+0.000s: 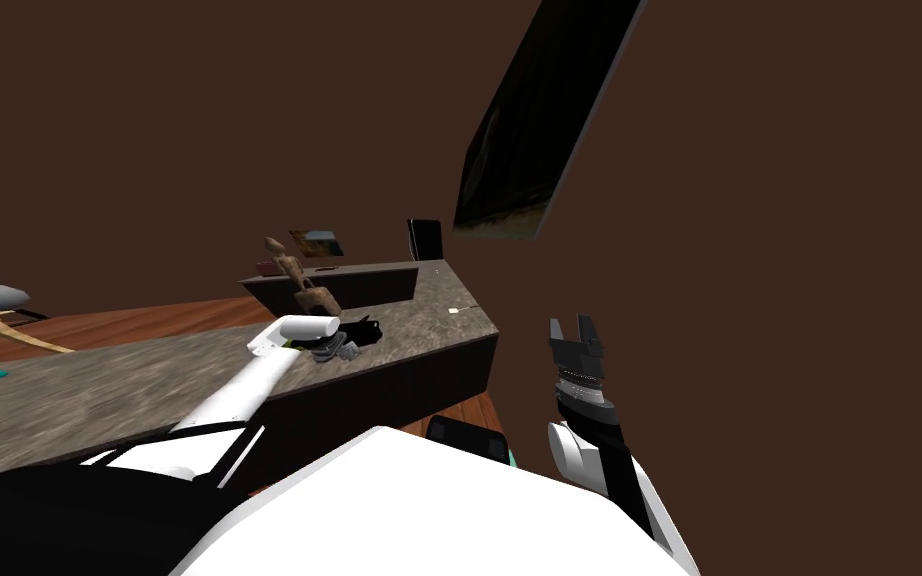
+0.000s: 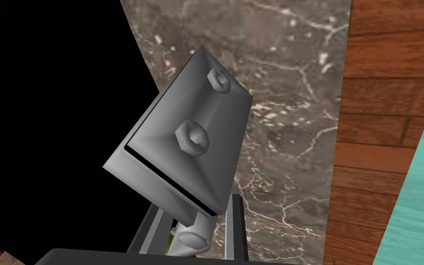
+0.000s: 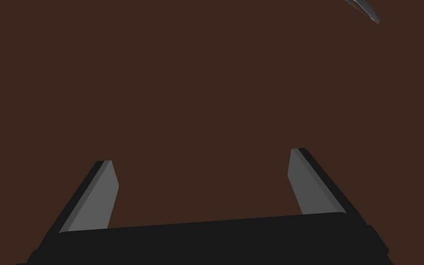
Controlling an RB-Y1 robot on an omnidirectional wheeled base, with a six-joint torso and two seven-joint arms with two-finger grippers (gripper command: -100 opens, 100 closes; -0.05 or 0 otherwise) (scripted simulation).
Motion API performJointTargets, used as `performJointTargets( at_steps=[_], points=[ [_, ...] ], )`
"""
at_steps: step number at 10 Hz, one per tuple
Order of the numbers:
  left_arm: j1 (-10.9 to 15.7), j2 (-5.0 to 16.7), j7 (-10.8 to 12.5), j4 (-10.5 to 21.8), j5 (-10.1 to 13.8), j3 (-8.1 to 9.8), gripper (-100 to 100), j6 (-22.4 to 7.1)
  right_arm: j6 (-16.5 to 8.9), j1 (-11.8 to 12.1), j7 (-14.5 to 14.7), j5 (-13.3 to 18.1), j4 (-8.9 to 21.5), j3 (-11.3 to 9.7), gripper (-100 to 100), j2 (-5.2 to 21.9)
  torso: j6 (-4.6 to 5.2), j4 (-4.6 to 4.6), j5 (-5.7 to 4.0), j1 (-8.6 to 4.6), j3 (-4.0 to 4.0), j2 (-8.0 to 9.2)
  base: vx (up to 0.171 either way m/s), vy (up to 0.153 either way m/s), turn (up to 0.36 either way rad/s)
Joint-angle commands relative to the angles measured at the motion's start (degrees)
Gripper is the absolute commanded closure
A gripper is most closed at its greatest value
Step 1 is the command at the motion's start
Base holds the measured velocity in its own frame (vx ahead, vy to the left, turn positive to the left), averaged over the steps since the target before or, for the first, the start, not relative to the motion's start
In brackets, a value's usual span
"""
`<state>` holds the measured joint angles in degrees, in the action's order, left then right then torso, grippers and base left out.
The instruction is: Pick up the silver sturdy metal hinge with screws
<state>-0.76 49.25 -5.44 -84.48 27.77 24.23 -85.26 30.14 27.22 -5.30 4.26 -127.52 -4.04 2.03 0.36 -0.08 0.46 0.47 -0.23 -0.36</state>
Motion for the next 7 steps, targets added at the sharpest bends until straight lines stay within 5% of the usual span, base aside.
performJointTargets(
  at_steps=[1, 2, 3, 4, 7],
  points=[
    [0.01, -1.75, -0.61, -1.37, -2.49, 2.86, 100, -2.09, 0.00, 0.00, 0.00, 0.00, 0.00, 0.00, 0, 0.00, 0.00, 0.00, 0.00, 0.00, 0.00, 0.00, -0.020, 0.037, -0.068],
    [0.01, -1.75, -0.61, -1.37, -2.49, 3.42, 100, -2.09, 0.00, 0.01, 0.00, 0.00, 0.00, 0.00, 0, 0.00, -0.07, 0.00, -0.03, -0.01, 0.00, -0.02, -0.003, 0.013, 0.016],
    [-0.54, -4.47, -1.54, -4.13, -5.05, 5.72, 100, -4.67, 0.00, 0.01, 0.00, 0.00, 0.00, 0.00, 0, 0.00, -0.10, 0.00, -0.04, -0.08, -0.01, -0.04, -0.009, 0.024, -0.074],
    [-0.54, -4.66, -1.54, -4.33, -5.78, 7.28, 100, -5.08, 0.00, 0.00, 0.00, 0.00, 0.00, 0.00, 0, 0.00, -0.03, 0.00, -0.02, -0.08, -0.02, -0.04, -0.016, 0.030, -0.080],
    [-1.65, -9.90, -3.40, -9.83, -11.00, 12.56, 100, -10.35, 0.00, 0.01, 0.00, 0.00, 0.00, 0.00, 0, 0.00, -0.12, 0.03, -0.05, -0.06, 0.04, 0.04, -0.027, 0.039, -0.082]
  ],
)
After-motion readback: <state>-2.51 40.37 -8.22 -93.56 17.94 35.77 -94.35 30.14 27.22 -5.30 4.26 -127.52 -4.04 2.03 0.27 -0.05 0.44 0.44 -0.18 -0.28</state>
